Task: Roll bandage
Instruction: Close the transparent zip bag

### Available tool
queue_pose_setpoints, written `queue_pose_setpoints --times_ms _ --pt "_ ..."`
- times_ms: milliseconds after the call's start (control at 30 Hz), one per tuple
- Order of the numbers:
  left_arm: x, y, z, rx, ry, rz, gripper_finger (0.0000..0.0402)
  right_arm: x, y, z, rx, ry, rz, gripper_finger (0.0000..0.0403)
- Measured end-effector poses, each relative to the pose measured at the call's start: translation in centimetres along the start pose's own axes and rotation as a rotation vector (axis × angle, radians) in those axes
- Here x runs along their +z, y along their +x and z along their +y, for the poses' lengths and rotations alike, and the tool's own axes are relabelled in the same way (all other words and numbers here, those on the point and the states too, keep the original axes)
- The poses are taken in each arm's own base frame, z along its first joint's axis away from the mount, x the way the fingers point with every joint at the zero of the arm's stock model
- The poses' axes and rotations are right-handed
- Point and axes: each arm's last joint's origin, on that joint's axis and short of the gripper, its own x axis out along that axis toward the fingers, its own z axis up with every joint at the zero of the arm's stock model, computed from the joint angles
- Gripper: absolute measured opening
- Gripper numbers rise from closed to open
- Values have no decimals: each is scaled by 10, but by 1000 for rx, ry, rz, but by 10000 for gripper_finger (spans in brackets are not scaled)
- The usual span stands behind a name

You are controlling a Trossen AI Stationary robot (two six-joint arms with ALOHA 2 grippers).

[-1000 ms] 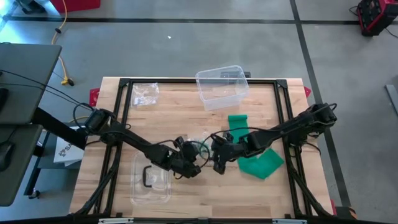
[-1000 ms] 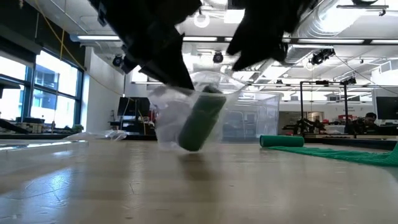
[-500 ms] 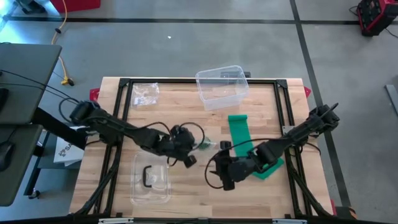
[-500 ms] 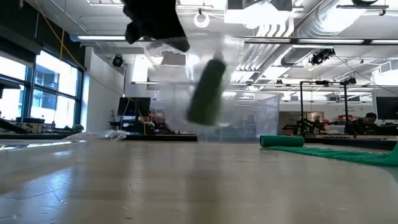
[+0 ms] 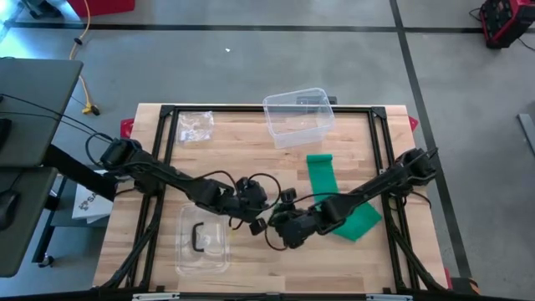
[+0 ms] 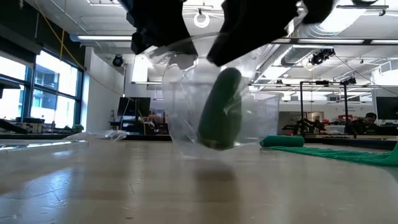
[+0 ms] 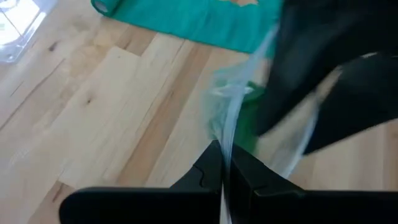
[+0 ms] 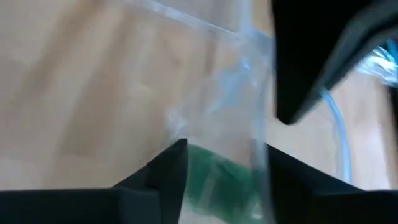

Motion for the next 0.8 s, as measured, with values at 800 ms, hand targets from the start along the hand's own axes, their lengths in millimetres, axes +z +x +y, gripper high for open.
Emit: queue_pose_setpoints --times_ms 800 --pt "-17 -83 -7 -103 470 -60 132 -10 4 9 41 213 -6 1"
